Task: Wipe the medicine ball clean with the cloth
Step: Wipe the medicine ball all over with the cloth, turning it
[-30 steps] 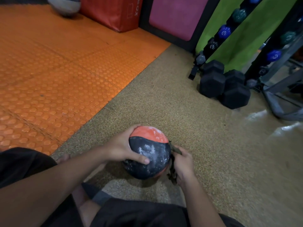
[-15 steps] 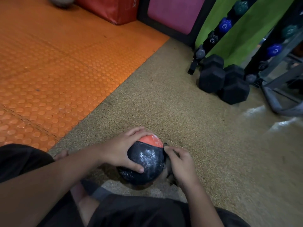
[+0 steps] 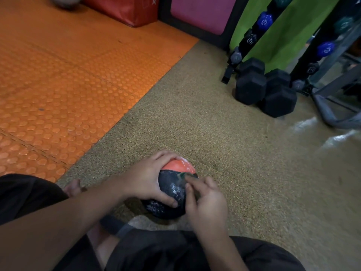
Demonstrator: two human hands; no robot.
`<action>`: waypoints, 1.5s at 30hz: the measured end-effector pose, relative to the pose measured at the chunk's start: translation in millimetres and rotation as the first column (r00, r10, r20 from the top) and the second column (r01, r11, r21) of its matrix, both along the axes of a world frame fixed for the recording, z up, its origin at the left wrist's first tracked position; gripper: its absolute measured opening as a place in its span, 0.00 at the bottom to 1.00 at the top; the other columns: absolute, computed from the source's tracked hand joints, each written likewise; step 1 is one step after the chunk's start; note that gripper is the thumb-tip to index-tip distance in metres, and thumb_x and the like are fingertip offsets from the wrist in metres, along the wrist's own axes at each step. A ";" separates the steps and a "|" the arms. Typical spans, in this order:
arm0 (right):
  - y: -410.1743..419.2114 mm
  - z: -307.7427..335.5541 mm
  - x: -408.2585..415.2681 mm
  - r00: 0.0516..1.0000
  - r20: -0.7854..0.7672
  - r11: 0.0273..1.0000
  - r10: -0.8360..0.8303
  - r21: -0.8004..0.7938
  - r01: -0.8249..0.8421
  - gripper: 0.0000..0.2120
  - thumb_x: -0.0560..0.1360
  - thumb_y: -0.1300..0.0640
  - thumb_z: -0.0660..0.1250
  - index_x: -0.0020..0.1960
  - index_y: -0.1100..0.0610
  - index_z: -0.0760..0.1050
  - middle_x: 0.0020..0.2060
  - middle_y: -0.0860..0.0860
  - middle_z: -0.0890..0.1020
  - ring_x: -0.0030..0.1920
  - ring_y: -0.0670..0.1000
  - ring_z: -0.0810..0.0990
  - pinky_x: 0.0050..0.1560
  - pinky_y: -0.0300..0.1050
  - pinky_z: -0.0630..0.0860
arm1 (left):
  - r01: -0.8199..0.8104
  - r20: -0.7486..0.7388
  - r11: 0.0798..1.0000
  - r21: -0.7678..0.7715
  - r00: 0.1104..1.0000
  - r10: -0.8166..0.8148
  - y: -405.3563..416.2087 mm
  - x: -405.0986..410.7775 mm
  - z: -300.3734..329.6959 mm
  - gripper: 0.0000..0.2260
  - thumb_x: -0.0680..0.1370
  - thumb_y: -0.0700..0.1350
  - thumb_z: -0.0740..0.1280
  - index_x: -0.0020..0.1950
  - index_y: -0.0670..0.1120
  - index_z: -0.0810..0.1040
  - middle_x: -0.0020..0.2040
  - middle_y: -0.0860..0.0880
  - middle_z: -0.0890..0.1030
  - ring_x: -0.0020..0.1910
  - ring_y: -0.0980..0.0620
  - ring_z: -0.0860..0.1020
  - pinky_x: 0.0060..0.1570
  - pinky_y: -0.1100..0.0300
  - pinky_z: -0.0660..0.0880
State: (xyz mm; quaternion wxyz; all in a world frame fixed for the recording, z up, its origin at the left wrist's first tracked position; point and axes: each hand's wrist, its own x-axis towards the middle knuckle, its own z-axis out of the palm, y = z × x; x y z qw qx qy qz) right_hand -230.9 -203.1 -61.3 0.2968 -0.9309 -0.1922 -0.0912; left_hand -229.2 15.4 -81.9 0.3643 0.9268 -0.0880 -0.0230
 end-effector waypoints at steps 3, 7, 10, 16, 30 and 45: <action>-20.2 -7.5 28.0 0.962 -0.181 0.977 -0.203 0.028 0.211 0.10 0.78 0.53 0.70 0.56 0.48 0.86 0.50 0.48 0.85 0.48 0.52 0.85 0.48 0.46 0.80 | -0.028 -0.031 1.000 -0.008 0.999 0.028 -1.7 -1.6 -0.1 0.55 0.53 0.79 0.77 0.76 0.68 0.59 0.77 0.66 0.60 0.74 0.56 0.67 0.74 0.49 0.68; 2.2 1.5 5.1 0.995 -0.012 0.995 -0.102 -0.012 0.102 0.15 0.78 0.47 0.64 0.58 0.49 0.85 0.47 0.49 0.82 0.41 0.51 0.83 0.42 0.46 0.79 | -0.051 -0.031 0.997 -0.064 0.998 0.049 3.4 -2.2 -1.7 0.55 0.52 0.78 0.79 0.75 0.68 0.61 0.75 0.65 0.62 0.72 0.56 0.69 0.73 0.48 0.71; 10.4 6.6 -11.8 1.000 0.024 0.998 0.015 -0.058 -0.014 0.17 0.78 0.44 0.61 0.59 0.46 0.84 0.47 0.48 0.80 0.38 0.50 0.81 0.38 0.45 0.78 | -0.048 -0.026 0.995 -0.087 0.999 0.046 9.8 -5.3 -4.5 0.55 0.53 0.77 0.80 0.75 0.67 0.61 0.74 0.65 0.62 0.72 0.57 0.69 0.73 0.49 0.70; -4.9 -7.1 26.3 0.966 -0.162 0.974 -0.203 0.068 0.216 0.11 0.78 0.50 0.68 0.56 0.50 0.86 0.51 0.47 0.87 0.50 0.51 0.85 0.51 0.45 0.80 | -0.087 -0.051 0.996 -0.012 0.995 0.087 5.7 -7.3 -2.9 0.57 0.50 0.80 0.77 0.75 0.69 0.59 0.74 0.66 0.61 0.72 0.55 0.70 0.72 0.45 0.72; 31.6 3.6 -19.2 0.994 0.081 0.997 0.077 -0.018 -0.075 0.15 0.79 0.44 0.63 0.57 0.48 0.84 0.47 0.46 0.82 0.39 0.50 0.81 0.37 0.43 0.77 | -0.081 -0.027 0.997 0.006 0.996 0.082 3.0 -5.1 -4.7 0.54 0.54 0.74 0.79 0.76 0.68 0.60 0.73 0.61 0.61 0.71 0.49 0.72 0.71 0.45 0.73; 24.9 4.1 -6.8 0.994 0.087 0.998 0.066 -0.029 -0.063 0.14 0.78 0.44 0.64 0.57 0.46 0.84 0.46 0.46 0.85 0.38 0.52 0.84 0.35 0.45 0.80 | -0.123 -0.069 0.992 0.038 0.990 0.126 -4.2 -15.9 -3.4 0.57 0.53 0.76 0.77 0.79 0.69 0.59 0.74 0.62 0.57 0.72 0.46 0.71 0.73 0.44 0.71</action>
